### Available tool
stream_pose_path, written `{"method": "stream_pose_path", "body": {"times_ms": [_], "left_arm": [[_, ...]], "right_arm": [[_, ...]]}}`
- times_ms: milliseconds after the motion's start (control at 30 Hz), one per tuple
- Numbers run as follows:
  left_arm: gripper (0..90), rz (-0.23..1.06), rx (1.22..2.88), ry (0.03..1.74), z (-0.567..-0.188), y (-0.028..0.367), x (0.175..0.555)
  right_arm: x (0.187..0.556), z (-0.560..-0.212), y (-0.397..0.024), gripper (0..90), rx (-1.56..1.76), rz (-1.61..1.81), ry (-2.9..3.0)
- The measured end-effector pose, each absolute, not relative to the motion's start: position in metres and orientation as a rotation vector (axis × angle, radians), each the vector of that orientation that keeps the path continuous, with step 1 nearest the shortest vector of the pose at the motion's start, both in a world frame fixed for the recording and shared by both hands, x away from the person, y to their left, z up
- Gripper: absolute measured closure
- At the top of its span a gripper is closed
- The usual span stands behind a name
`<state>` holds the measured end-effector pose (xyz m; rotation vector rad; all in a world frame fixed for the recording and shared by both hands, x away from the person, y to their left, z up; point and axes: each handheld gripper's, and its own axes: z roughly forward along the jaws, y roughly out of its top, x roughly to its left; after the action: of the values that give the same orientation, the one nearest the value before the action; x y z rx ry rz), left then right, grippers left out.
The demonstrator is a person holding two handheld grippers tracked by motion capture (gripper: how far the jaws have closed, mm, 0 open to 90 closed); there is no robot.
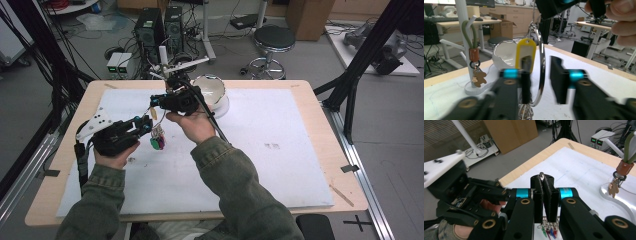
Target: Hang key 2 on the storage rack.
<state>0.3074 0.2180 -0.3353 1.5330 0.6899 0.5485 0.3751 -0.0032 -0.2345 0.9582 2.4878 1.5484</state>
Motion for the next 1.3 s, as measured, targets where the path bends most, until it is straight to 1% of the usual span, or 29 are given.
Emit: {"method": "stream_pose_path", "body": {"times_ms": [33, 200, 433, 467, 567, 633, 767, 800, 900, 1100, 1300], "left_arm": [[85.7, 0.567, 1.532, 0.679, -0.335, 0.217, 0.306], [86.6, 0.597, 1.538, 0.656, -0.333, 0.216, 0.304], [87.0, 0.595, 1.540, 0.638, -0.333, 0.215, 0.303], [87.0, 0.595, 1.550, 0.635, -0.333, 0.214, 0.303], [87.0, 0.572, 1.567, 0.620, -0.334, 0.212, 0.304], [87.1, 0.585, 1.600, 0.618, -0.333, 0.210, 0.303], [87.0, 0.574, 1.598, 0.637, -0.332, 0.210, 0.304], [87.1, 0.571, 1.595, 0.642, -0.332, 0.210, 0.304], [87.1, 0.569, 1.581, 0.662, -0.331, 0.215, 0.305], [87.0, 0.578, 1.563, 0.705, -0.331, 0.226, 0.309], [87.0, 0.603, 1.561, 0.754, -0.330, 0.237, 0.313]], "right_arm": [[0.375, -0.235, -0.003, 87.6, 0.958, 1.550, 2.489], [0.376, -0.235, -0.002, 87.6, 0.961, 1.562, 2.487], [0.377, -0.235, -0.004, 86.2, 0.957, 1.576, 2.502], [0.377, -0.235, -0.005, 82.1, 0.965, 1.580, 2.501], [0.378, -0.237, -0.007, 60.8, 0.974, 1.548, 2.508], [0.377, -0.239, -0.011, 53.2, 0.973, 1.518, 2.491], [0.380, -0.248, -0.024, 31.0, 0.982, 1.498, 2.473], [0.381, -0.250, -0.028, 23.4, 0.981, 1.491, 2.475], [0.384, -0.255, -0.038, 9.9, 0.964, 1.501, 2.481], [0.383, -0.262, -0.059, 9.6, 0.885, 1.445, 2.485], [0.381, -0.267, -0.078, 9.6, 0.878, 1.499, 2.408]]}}
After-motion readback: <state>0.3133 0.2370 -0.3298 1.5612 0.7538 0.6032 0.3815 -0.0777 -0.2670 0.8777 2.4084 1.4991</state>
